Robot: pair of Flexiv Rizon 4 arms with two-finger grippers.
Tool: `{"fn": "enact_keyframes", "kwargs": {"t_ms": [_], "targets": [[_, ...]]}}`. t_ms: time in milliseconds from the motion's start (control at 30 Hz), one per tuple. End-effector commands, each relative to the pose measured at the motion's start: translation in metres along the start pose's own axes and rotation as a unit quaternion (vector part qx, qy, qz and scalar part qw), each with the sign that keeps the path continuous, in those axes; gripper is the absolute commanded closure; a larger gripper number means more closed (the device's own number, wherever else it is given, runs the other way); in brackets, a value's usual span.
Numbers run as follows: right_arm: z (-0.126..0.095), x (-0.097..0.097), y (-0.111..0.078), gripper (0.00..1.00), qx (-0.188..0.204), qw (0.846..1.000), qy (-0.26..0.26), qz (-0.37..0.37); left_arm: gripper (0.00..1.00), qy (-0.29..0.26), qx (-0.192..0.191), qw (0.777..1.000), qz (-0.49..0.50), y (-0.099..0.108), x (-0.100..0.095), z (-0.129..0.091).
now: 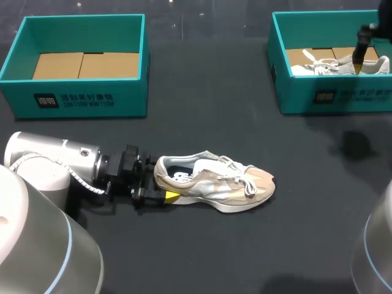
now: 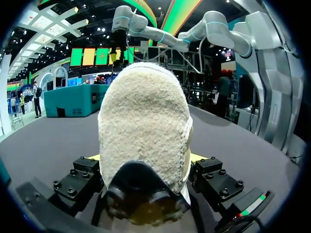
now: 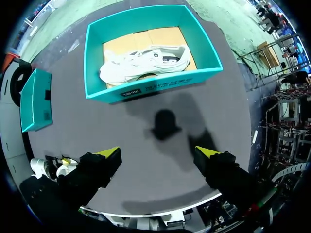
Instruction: Take the shoe out of the shoebox, open the shoe tongue, remove and reinsert the insole, then place the shoe into the shoebox
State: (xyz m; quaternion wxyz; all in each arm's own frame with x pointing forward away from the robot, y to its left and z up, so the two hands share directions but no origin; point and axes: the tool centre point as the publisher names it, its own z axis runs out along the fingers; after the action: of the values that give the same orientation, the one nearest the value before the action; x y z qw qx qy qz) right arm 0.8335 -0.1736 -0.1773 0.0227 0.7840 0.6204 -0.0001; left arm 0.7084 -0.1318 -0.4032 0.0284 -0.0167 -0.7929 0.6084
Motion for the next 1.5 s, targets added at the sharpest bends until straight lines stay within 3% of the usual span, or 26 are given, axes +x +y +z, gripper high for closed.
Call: {"fn": "enact_keyframes", "kwargs": {"t_ms": [33, 67, 367, 533, 967, 1133, 1300, 1400, 1500], "targets": [[0.001, -0.002, -0.006, 0.00, -0.037, 0.999, 0.003, 0.000, 1.00, -0.001, 0.000, 1.000, 0.000, 0.001, 0.002, 0.001], [0.001, -0.002, -0.006, 0.00, -0.037, 0.999, 0.003, 0.000, 1.00, -0.001, 0.000, 1.000, 0.000, 0.001, 0.002, 0.001], [0.003, 0.068, -0.083, 0.00, -0.093, 0.995, -0.036, -0.004, 1.00, -0.001, 0.000, 1.000, 0.000, 0.001, 0.002, 0.001], [0.005, 0.094, -0.122, 0.00, -0.077, 0.997, -0.013, -0.011, 1.00, -0.001, 0.000, 1.000, 0.000, 0.001, 0.002, 0.001], [0.005, 0.094, -0.122, 0.00, -0.077, 0.997, -0.013, -0.011, 1.00, -0.001, 0.000, 1.000, 0.000, 0.001, 0.002, 0.001], [0.015, 0.145, -0.169, 0.00, -0.123, 0.991, -0.043, -0.019, 1.00, -0.001, 0.000, 1.000, 0.000, 0.001, 0.002, 0.001], [0.025, 0.189, -0.203, 0.00, -0.131, 0.989, -0.051, -0.040, 1.00, -0.001, 0.000, 1.000, 0.000, 0.001, 0.002, 0.001], [0.031, 0.203, -0.219, 0.00, -0.110, 0.992, -0.043, -0.050, 1.00, -0.001, 0.000, 1.000, 0.000, 0.001, 0.002, 0.001], [0.031, 0.203, -0.219, 0.00, -0.110, 0.992, -0.043, -0.050, 1.00, -0.001, 0.000, 1.000, 0.000, 0.001, 0.002, 0.001]]}}
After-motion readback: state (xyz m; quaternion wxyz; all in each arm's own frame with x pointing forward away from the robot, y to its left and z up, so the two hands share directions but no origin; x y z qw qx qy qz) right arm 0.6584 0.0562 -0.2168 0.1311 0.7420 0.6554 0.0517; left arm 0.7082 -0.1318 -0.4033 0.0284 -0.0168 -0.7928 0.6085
